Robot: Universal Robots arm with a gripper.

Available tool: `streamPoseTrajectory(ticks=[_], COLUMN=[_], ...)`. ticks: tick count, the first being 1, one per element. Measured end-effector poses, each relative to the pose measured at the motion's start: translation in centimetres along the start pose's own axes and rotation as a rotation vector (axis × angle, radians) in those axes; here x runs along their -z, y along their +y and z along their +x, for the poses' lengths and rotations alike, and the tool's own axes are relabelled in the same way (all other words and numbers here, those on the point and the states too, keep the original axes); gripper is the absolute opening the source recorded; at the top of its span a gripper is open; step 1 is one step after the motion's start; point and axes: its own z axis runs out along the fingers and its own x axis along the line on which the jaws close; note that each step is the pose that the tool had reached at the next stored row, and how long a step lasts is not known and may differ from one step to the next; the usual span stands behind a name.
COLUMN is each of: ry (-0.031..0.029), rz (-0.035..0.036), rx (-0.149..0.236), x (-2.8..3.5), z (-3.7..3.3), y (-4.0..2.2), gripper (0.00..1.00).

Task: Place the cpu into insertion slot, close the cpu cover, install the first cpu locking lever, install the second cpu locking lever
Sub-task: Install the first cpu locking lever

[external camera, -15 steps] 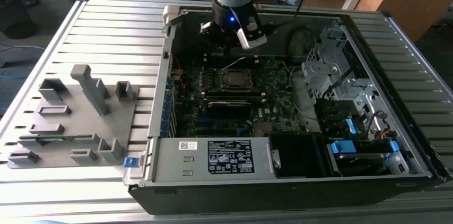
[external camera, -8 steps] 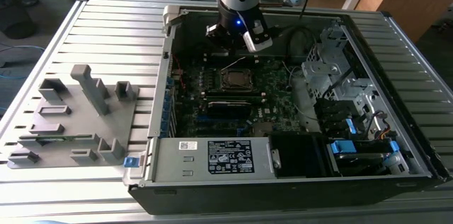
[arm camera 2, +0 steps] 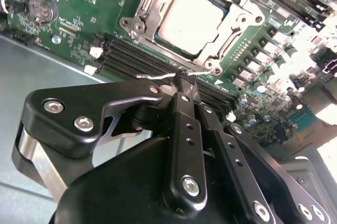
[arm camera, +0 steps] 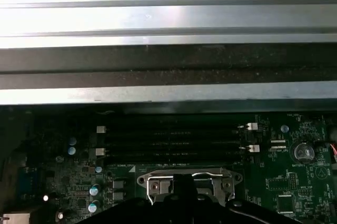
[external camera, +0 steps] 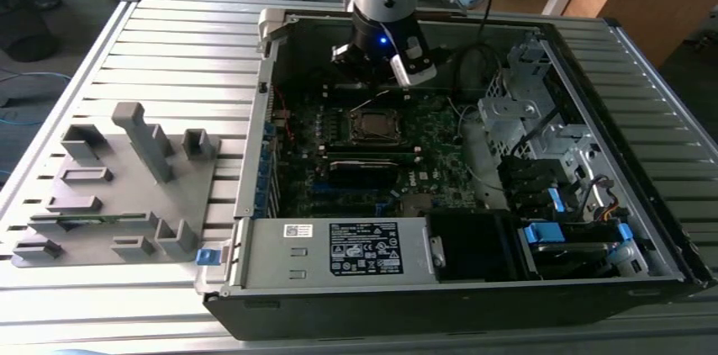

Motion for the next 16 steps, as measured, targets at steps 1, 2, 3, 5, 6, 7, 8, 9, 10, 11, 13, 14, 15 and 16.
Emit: streamPoseTrajectory(ticks=[1,2,3,5,6,7,8,9,10,11,13,14,15,16], ry=[-0.0001,-0.0002,-0.0002,-0.0001,0.0000,-0.0001,0.0000,0.0000,0.0001,0.0001,0.0002,0.0002,0.0001,0.0001], rz=[0.0001,0.0001,0.0001,-0.0011,-0.0019,-0.0028,-0.0038,-0.0050,-0.0063,-0.0074,-0.0081,-0.0083,-0.0084,-0.0085], rx=[-0.001,-0.001,-0.001,-0.001,-0.001,-0.001,-0.001,-0.001,-0.001,-0.001,-0.001,-0.001,-0.001,-0.001], x=[-0.09,-0.19,-0.27,-0.44,-0.51,-0.57,-0.62,-0.66,-0.69,-0.71,-0.76,-0.78,-0.81,-0.85], z=[-0.02,-0.03,-0.04,-0.04,-0.04,-0.04,-0.03,-0.03,-0.02,-0.02,-0.02,-0.06,-0.13,-0.20], y=[0.00,0.01,0.03,0.07,0.11,0.17,0.23,0.32,0.41,0.49,0.64,0.68,0.69,0.70], gripper=[0.11,0.11,0.11,0.11,0.11,0.11,0.11,0.11,0.11,0.11,0.11,0.11,0.11,0.11])
